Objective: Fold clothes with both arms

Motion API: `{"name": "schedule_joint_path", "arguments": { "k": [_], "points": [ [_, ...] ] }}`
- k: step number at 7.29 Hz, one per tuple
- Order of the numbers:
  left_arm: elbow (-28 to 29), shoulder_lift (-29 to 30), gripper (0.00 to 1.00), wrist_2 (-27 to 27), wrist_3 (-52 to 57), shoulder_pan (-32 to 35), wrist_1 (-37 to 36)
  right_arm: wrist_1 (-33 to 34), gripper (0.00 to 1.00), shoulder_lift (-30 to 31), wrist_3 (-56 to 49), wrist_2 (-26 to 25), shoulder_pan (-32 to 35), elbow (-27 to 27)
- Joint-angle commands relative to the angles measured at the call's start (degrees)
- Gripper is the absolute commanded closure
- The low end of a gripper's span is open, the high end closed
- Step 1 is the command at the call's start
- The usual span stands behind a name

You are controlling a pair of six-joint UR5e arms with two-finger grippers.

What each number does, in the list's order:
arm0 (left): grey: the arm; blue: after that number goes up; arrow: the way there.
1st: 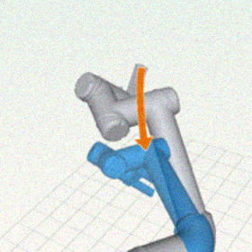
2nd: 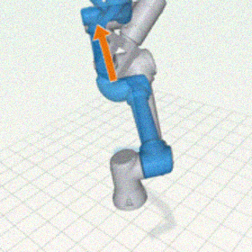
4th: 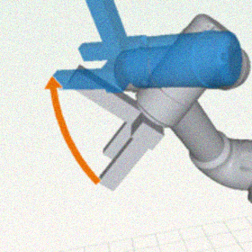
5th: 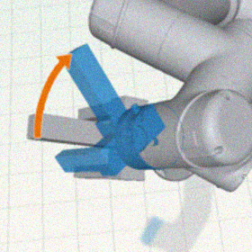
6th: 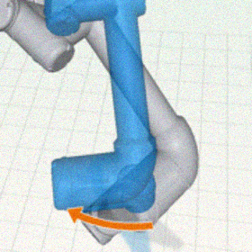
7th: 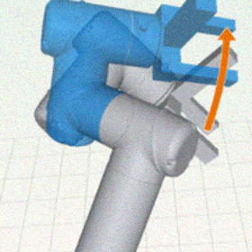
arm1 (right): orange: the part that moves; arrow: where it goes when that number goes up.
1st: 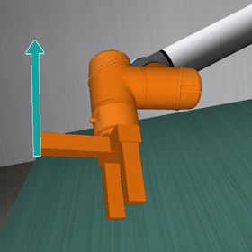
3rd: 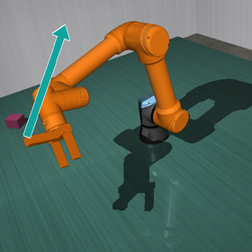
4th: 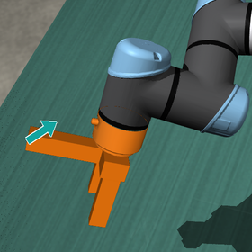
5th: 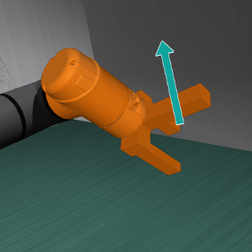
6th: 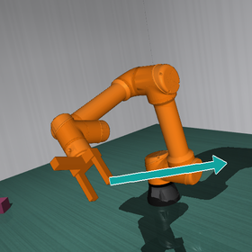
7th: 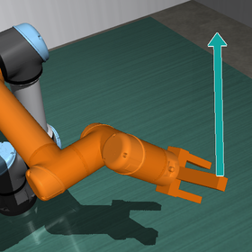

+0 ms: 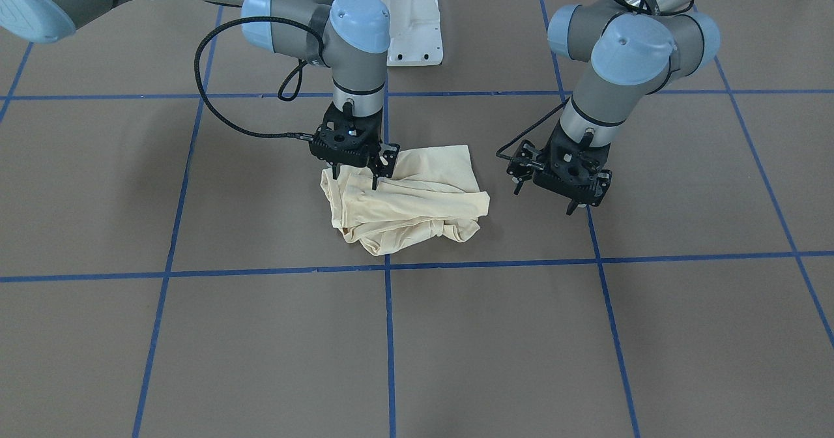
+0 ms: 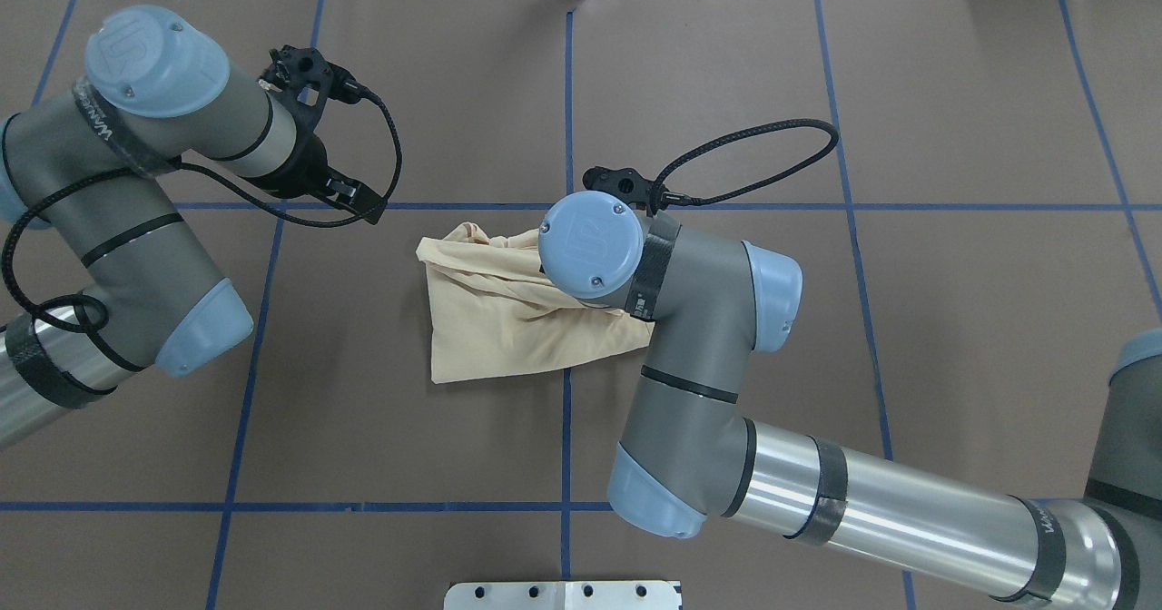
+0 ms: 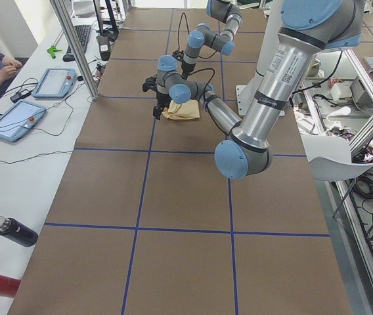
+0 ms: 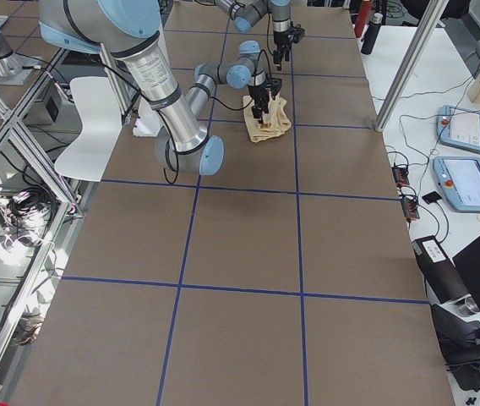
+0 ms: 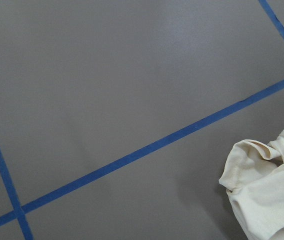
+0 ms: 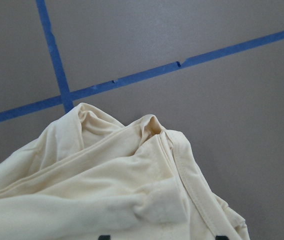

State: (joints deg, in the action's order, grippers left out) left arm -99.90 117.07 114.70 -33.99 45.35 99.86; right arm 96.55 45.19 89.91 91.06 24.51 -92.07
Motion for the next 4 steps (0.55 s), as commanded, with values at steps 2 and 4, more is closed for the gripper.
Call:
{"name": "schedule_joint_path", "arguments": {
  "k": [2, 4],
  "points": [
    [-0.12, 0.0, 0.0, 0.0, -0.03, 0.0, -0.02, -0.4, 0.35, -0.01, 0.27, -1.76, -0.95, 1.53],
    [-0.12, 0.0, 0.0, 0.0, -0.03, 0.08, -0.02, -0.49, 0.61, -0.45, 0.44, -1.85, -1.04, 1.72]
  ]
}}
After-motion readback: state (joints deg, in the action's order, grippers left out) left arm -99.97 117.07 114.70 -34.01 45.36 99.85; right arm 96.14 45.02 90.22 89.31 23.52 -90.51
